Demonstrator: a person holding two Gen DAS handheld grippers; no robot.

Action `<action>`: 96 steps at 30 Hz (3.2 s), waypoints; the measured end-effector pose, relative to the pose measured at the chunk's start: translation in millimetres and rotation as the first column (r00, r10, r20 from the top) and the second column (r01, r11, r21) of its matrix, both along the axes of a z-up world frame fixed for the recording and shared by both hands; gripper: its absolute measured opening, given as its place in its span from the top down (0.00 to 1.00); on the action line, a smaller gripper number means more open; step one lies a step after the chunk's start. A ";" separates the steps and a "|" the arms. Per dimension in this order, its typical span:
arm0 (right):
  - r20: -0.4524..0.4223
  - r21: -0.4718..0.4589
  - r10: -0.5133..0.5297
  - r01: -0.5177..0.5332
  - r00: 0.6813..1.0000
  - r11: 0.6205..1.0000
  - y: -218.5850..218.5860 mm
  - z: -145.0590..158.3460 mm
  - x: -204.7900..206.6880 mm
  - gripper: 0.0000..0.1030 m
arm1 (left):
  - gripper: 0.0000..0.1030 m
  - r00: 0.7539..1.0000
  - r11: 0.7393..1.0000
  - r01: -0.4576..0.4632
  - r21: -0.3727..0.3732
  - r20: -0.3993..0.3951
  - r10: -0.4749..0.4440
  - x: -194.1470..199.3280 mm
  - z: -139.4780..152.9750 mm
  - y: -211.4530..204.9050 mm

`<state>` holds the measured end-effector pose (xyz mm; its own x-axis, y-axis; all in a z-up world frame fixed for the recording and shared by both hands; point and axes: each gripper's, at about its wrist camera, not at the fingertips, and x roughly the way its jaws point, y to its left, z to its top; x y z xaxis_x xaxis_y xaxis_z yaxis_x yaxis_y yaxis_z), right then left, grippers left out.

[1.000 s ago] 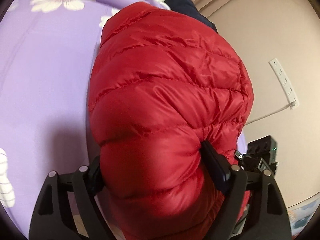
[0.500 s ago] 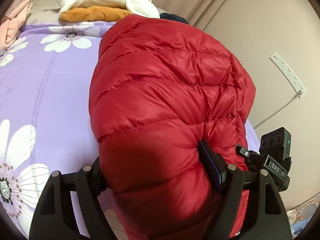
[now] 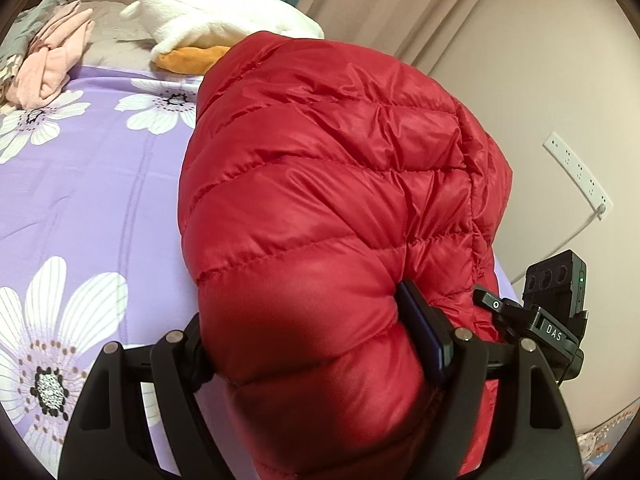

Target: Fold large clothes

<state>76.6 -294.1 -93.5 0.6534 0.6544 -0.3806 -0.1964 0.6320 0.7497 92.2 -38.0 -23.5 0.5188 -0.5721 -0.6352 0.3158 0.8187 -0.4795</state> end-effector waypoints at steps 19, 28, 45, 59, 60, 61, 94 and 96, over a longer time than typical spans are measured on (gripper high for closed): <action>0.031 -0.052 0.089 -0.087 0.996 0.995 6.5 -0.1 6.4 0.46 | 0.23 0.995 0.995 -0.097 -0.023 -0.001 0.097 16.0 7.3 40.5; 0.028 -0.060 0.114 -0.112 0.993 0.992 4.8 1.3 6.8 0.46 | 0.23 0.992 0.991 -0.128 -0.028 -0.013 0.127 26.3 4.8 43.4; -0.035 -0.073 0.096 -0.098 0.995 0.992 11.1 -1.6 6.8 0.46 | 0.23 0.987 0.989 -0.149 -0.015 -0.069 0.148 54.7 -25.8 46.4; -0.076 -0.080 0.073 -0.079 0.994 0.994 16.7 1.7 11.9 0.46 | 0.23 0.984 0.988 -0.152 -0.008 -0.097 0.150 60.8 -37.1 49.6; -0.077 -0.080 0.072 -0.079 0.994 0.994 16.8 1.9 12.2 0.46 | 0.23 0.984 0.988 -0.152 -0.008 -0.098 0.151 60.8 -37.4 49.9; -0.078 -0.080 0.071 -0.078 0.994 0.994 17.1 1.7 12.7 0.46 | 0.23 0.984 0.988 -0.153 -0.008 -0.098 0.151 61.0 -37.8 50.1; -0.161 -0.123 0.030 -0.050 0.987 0.991 28.4 -0.2 30.3 0.39 | 0.21 0.977 0.982 -0.182 0.054 -0.104 0.187 61.4 -38.7 56.5; -0.170 -0.148 0.022 -0.047 0.985 0.988 29.7 1.2 31.2 0.37 | 0.21 0.976 0.979 -0.187 0.081 -0.093 0.194 59.0 -36.4 56.2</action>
<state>107.8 -264.3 -92.4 0.5503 0.6020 -0.5786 -0.0999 0.7354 0.6702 151.2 18.2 -60.0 0.5459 -0.4201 -0.7249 0.1039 0.8925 -0.4390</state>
